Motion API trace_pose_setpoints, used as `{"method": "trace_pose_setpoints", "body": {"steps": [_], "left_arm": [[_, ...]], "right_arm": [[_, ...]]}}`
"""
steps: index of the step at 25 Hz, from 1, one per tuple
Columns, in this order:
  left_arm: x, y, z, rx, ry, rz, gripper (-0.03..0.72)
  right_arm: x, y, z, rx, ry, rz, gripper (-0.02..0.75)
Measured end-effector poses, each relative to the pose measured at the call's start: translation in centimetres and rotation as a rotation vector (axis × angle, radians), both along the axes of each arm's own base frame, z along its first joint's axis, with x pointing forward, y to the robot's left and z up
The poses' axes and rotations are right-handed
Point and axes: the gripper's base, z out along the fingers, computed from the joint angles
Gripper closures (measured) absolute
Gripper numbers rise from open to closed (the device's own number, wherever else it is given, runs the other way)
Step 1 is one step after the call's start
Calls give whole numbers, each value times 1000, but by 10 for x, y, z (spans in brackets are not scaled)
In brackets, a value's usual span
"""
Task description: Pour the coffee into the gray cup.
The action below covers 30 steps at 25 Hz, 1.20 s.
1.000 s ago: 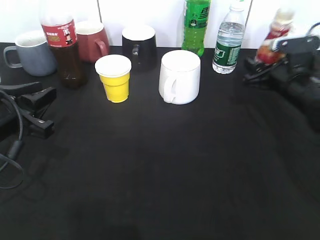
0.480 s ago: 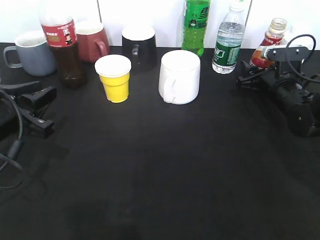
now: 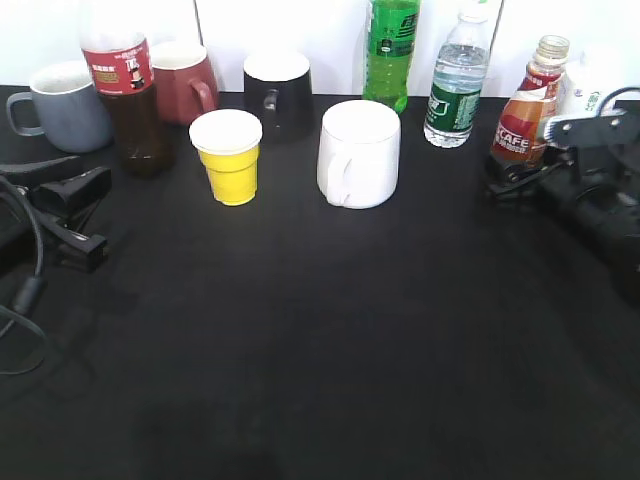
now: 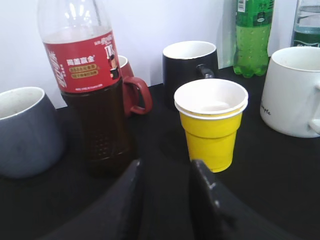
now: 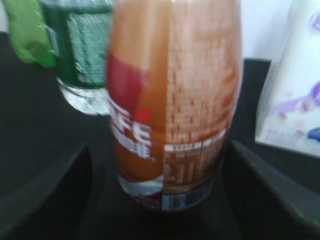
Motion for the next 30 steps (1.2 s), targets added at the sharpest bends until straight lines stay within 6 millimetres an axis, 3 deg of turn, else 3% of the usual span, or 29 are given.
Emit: {"method": "trace_pose_setpoints", "body": {"steps": [4, 7, 13, 18, 21, 23, 26, 30], "left_arm": [[0, 0, 2, -18, 2, 3, 450], [-6, 3, 9, -65, 59, 13, 450], [-2, 0, 10, 113, 524, 28, 447], [0, -3, 47, 288, 928, 34, 447], [-9, -5, 71, 301, 1130, 21, 447], [-26, -4, 84, 262, 1203, -9, 447], [-64, 6, 123, 128, 1098, -31, 447], [-152, 47, 173, 25, 729, -56, 446]], "right_arm": [[-11, -1, 50, 7, -66, 2, 129], [-24, -3, 82, -29, 75, 8, 140], [-71, -12, 101, -123, 559, -5, 143], [-95, -15, 145, -118, 876, -25, 155], [-116, -17, 182, -117, 941, -20, 197], [-141, -20, 203, -118, 939, -17, 211], [-190, -27, 237, -105, 853, -13, 213], [-272, -35, 274, -16, 590, 11, 230]]}}
